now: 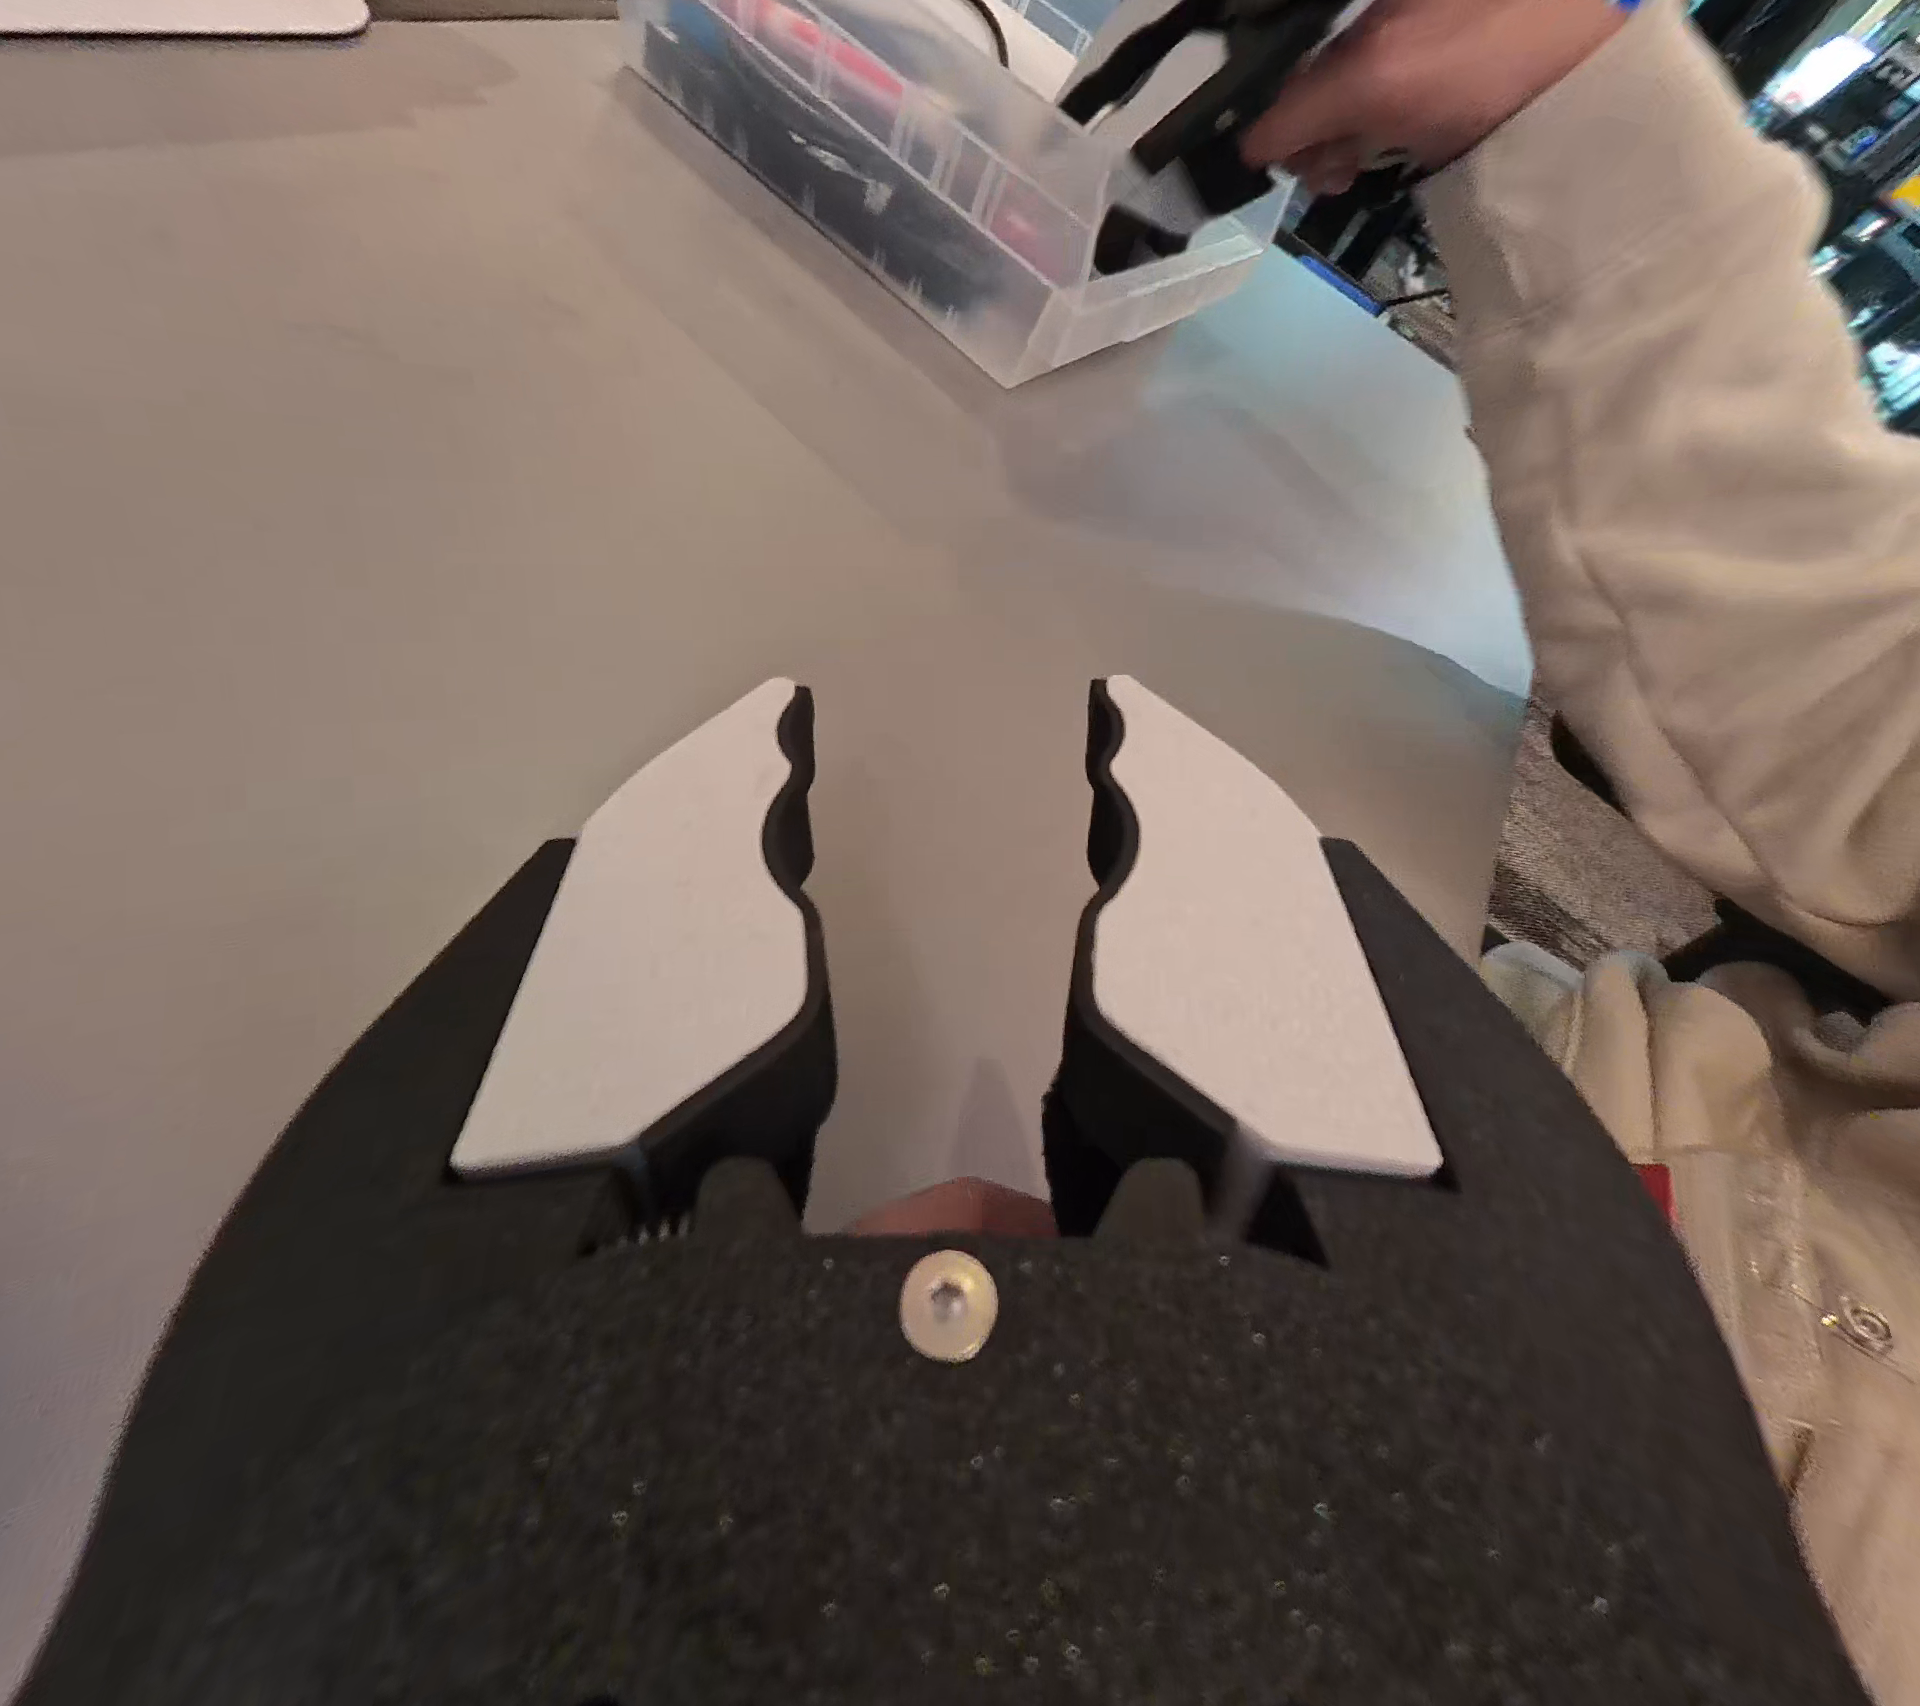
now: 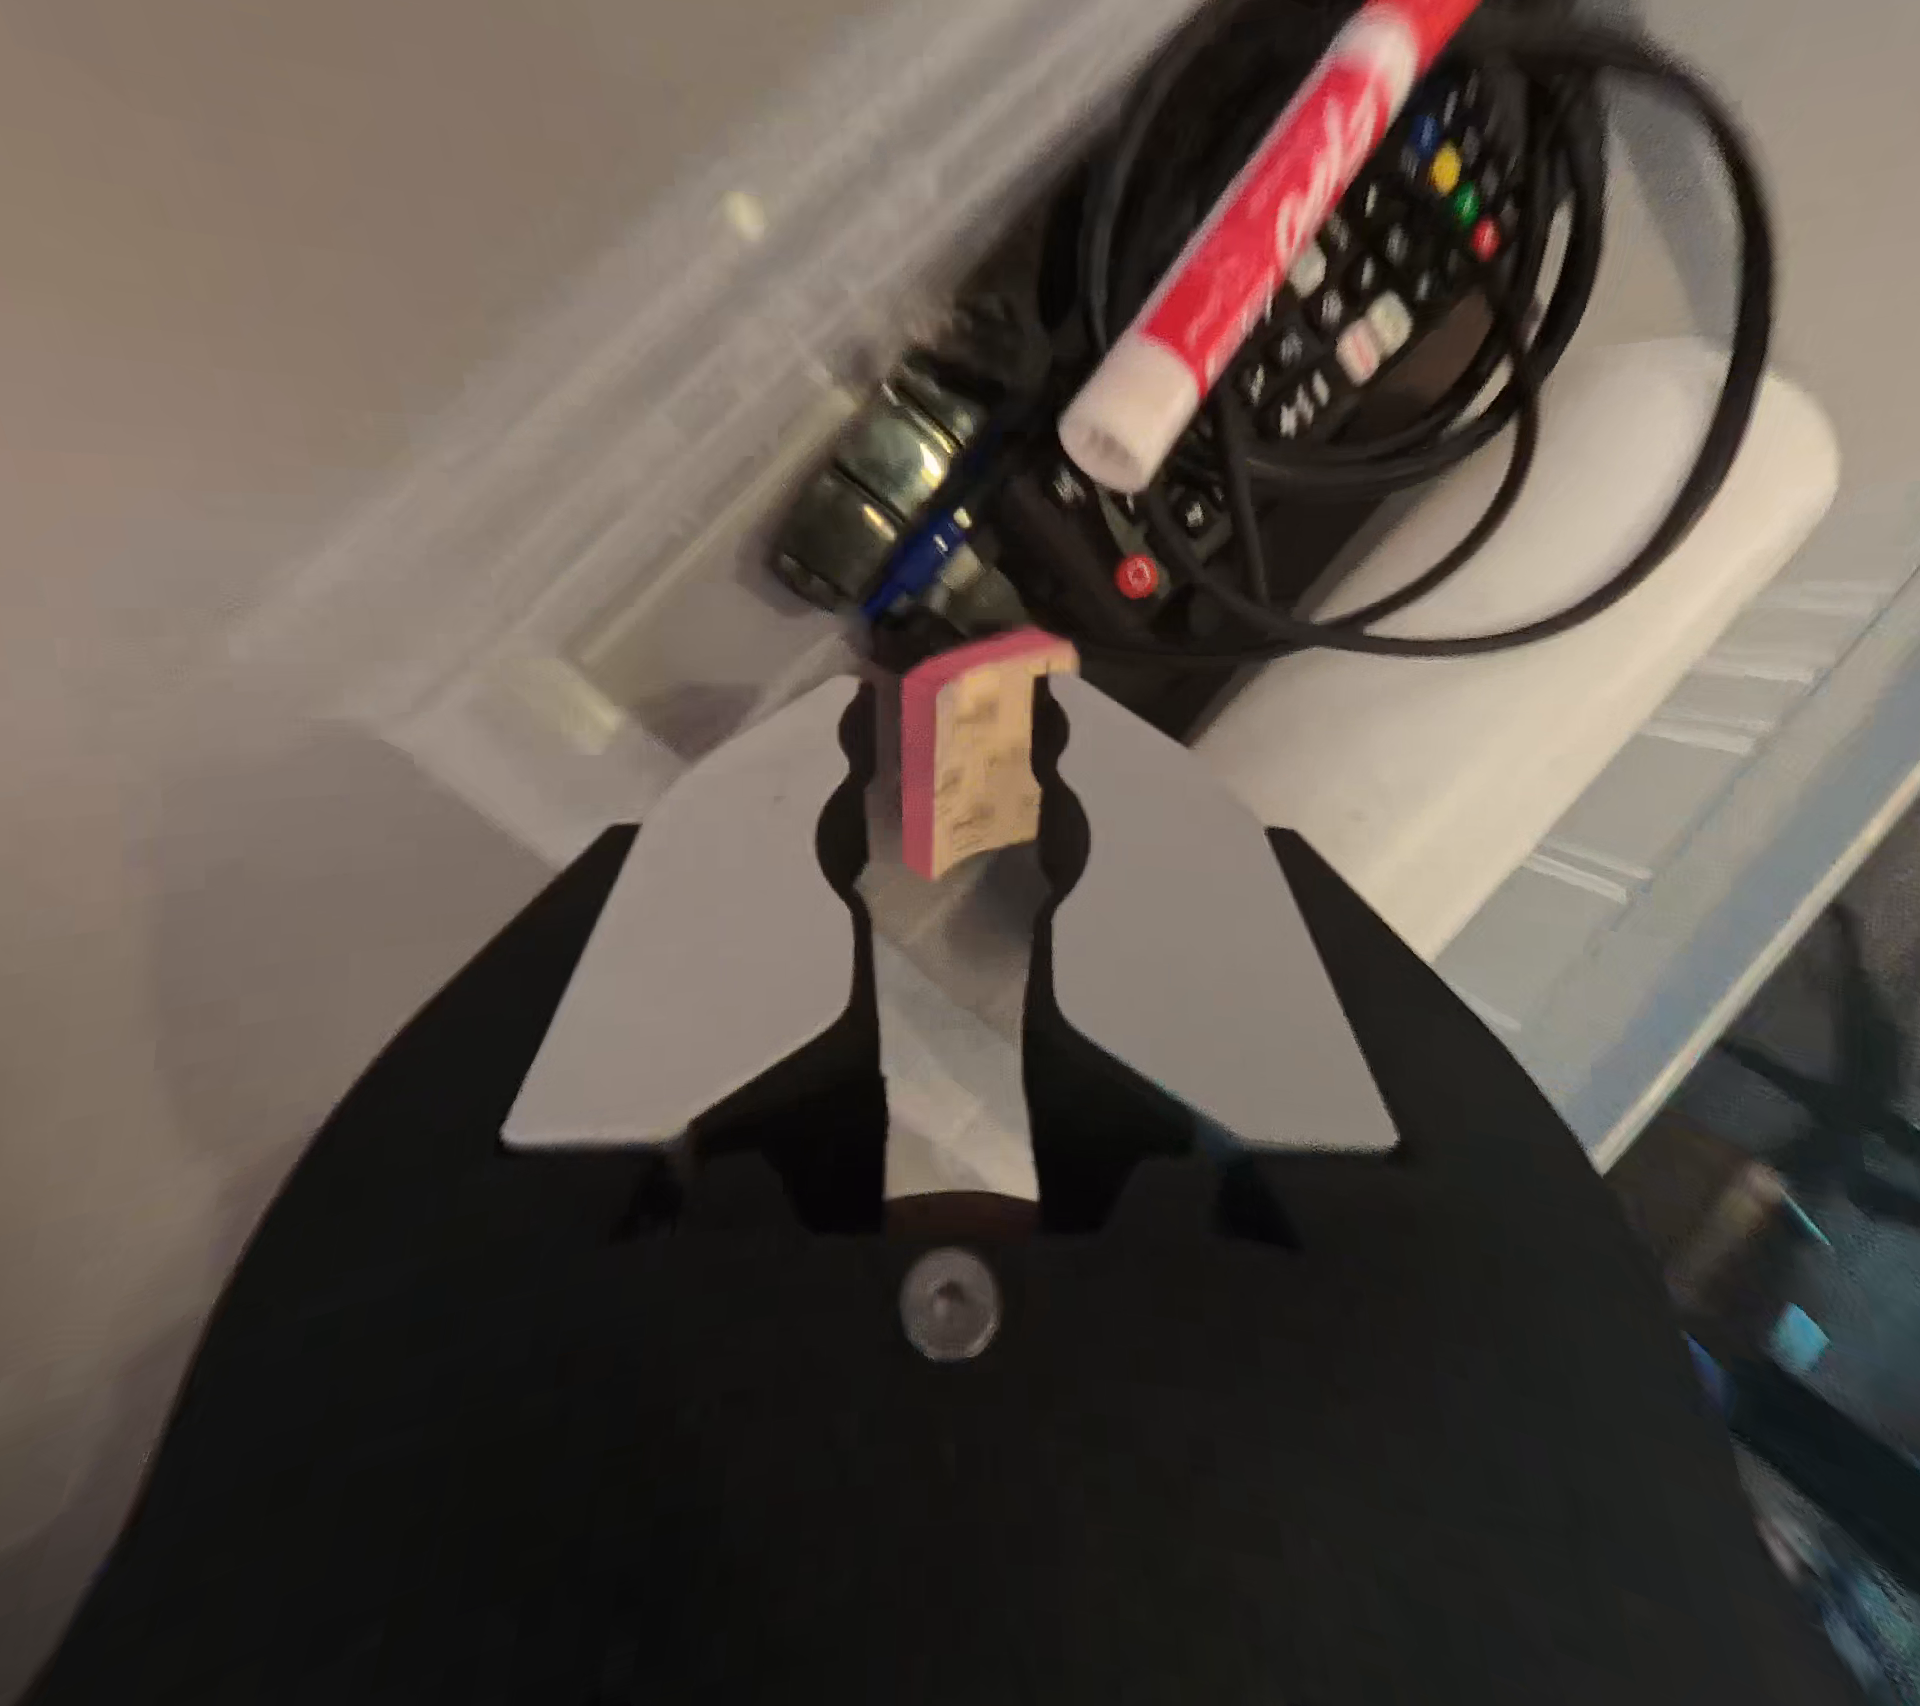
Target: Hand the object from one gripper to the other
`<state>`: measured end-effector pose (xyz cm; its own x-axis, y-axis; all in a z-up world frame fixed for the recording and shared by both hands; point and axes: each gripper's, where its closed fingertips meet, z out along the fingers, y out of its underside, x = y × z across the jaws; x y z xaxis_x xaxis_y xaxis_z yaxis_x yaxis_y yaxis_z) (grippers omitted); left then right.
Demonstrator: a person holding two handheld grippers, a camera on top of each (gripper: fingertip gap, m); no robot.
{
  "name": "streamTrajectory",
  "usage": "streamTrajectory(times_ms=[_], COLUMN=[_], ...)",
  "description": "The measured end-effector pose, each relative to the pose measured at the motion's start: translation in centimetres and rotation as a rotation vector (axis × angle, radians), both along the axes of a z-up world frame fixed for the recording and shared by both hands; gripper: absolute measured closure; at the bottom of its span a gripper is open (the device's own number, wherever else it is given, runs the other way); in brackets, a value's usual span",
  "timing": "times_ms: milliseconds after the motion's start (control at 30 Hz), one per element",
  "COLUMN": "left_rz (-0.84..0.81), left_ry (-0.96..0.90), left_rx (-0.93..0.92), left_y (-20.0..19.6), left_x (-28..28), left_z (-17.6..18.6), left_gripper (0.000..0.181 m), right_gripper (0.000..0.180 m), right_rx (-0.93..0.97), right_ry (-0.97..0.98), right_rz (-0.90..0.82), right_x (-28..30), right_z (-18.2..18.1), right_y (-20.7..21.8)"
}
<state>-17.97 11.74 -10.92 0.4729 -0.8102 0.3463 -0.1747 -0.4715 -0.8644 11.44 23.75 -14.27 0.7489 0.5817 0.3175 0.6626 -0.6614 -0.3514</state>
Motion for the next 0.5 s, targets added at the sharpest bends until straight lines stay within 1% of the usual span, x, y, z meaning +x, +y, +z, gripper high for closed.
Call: streamTrajectory(times_ms=[100,167,200,233,267,333,367,400,433,500], left_rz=[0.021,0.025,0.024,0.018,0.002,-0.055,-0.1,-0.14,-0.161,-0.132], left_ry=[0.028,0.05,0.059,0.063,0.059,0.052,0.06,0.108,0.197,0.396], left_rx=[0.034,0.062,0.076,0.088,0.097,0.114,0.14,0.178,0.219,0.314], left_y=[0.5,0.6,0.5,0.4,0.0,-0.8,-1.4,-1.8,-1.8,-0.4], left_x=[-0.5,-0.6,-0.6,-0.6,-0.7,-1.5,-2.4,-4.0,-6.1,-11.8], left_z=[0.0,0.0,0.2,0.5,1.0,2.8,3.9,4.7,4.9,5.1], left_gripper=[0.131,0.131,0.131,0.131,0.131,0.131,0.131,0.132,0.132,0.133], right_gripper=[0.151,0.149,0.148,0.146,0.145,0.146,0.146,0.146,0.146,0.144], right_rx=[0.189,0.343,0.388,0.396,0.364,0.22,0.146,0.097,0.071,0.075], right_ry=[0.195,0.382,0.516,0.675,0.85,1.191,1.291,1.339,1.354,1.371], right_rz=[0.049,0.108,0.158,0.214,0.261,0.329,0.354,0.367,0.362,0.354], right_x=[-3.7,-7.8,-10.7,-14.0,-17.4,-23.0,-24.7,-25.8,-26.2,-26.1], right_z=[6.9,11.0,12.1,12.5,12.2,10.0,8.5,7.1,5.9,5.2], right_y=[-0.7,-1.9,-3.1,-4.9,-7.1,-12.5,-14.9,-16.6,-17.8,-18.8])
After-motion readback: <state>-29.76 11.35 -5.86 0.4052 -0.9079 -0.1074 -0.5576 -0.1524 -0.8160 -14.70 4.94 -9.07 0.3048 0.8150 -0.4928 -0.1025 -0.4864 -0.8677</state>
